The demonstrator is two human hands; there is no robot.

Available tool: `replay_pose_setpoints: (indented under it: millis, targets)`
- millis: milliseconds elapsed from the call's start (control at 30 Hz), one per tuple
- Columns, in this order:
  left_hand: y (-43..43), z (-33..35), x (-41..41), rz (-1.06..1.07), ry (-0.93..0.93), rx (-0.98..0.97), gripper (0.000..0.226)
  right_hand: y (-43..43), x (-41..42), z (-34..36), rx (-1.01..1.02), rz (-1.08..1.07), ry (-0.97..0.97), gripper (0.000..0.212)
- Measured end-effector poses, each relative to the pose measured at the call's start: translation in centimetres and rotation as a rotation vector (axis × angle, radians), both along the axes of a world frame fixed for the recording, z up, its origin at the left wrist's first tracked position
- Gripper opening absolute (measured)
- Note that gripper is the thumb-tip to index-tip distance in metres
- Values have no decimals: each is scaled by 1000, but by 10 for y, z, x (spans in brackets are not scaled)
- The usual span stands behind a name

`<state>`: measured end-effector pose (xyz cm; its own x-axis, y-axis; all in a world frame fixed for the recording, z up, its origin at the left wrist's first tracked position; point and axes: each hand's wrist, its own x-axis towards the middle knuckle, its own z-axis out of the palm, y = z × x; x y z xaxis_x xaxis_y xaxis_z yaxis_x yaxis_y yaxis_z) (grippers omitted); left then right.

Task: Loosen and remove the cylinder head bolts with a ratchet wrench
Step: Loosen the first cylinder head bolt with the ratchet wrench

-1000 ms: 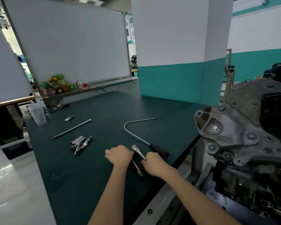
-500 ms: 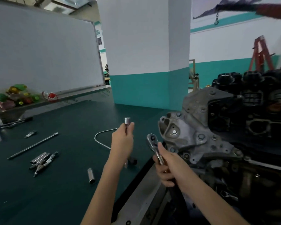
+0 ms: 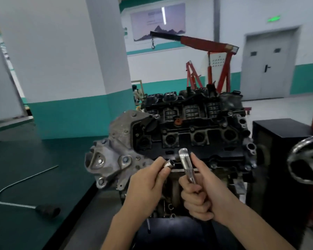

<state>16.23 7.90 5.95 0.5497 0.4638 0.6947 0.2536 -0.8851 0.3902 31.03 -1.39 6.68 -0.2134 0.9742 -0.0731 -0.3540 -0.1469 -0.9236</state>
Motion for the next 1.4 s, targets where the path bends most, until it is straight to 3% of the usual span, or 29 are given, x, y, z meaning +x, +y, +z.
replay_pose_setpoints:
  millis: [333,567,733,833,1033,1133,1267,1400]
  targets:
    - [-21,-3,50,-98,17,3,36,-38,47,-11,-40,-7,-52,72]
    - [-21,0,44,-81,96,37,32,-46,46,-5,-95,-38,-231,76]
    - [-30,1,39,-83,62,83,50,-52,41,-1,-147,3,-195,76]
    - [-36,0,37,-42,22,161,42,-56,36,0,-166,0,-178,75]
    - [-42,-1,37,64,25,332,35,-52,25,-9,-186,-230,-255,70]
    - [-46,-4,41,122,-21,343,38,-50,21,-10,-182,-279,-215,70]
    - [-48,-8,40,169,-50,357,34,-56,16,-11,-197,-129,-126,74]
    - [-48,-14,39,215,-80,422,31,-53,12,-14,-211,-128,-39,72]
